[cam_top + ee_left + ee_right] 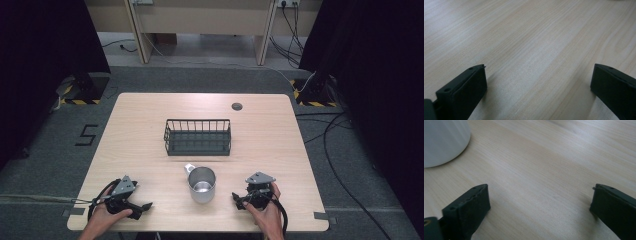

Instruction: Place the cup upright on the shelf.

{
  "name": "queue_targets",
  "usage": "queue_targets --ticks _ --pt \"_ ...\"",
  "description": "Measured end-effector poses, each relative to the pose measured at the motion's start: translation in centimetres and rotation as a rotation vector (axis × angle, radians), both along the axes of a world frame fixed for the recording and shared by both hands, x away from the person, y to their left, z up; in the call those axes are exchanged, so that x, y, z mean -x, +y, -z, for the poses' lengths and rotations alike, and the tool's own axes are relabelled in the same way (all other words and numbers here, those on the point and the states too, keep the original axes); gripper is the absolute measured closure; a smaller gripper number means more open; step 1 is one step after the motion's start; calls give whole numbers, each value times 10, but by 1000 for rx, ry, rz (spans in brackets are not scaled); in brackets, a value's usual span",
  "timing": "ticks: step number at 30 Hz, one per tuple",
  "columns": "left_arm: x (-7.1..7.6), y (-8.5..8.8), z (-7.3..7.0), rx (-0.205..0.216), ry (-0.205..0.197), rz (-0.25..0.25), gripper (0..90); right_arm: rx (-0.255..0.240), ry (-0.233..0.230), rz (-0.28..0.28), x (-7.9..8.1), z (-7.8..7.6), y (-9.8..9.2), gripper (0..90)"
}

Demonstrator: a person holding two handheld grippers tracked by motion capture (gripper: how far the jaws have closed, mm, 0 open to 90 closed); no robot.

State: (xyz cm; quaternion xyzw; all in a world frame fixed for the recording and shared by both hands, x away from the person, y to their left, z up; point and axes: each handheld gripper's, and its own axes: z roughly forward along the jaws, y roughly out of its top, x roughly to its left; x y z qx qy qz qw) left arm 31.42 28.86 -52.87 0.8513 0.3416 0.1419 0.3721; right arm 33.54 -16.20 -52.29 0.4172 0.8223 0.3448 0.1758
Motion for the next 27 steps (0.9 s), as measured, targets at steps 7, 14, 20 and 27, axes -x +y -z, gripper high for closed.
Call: queue_targets --ticks 7,14,20,27 --pt "0 0 0 0 0 0 0 -48 -15 -19 4 -3 -7 169" --pt "0 0 0 0 0 0 0 -80 -64 -45 11 -16 -1 195" --pt "0 0 0 0 0 0 0 -135 -103 -71 18 -32 6 231" --pt "0 0 0 -1 0 1 0 -204 -167 -129 23 -63 18 311"
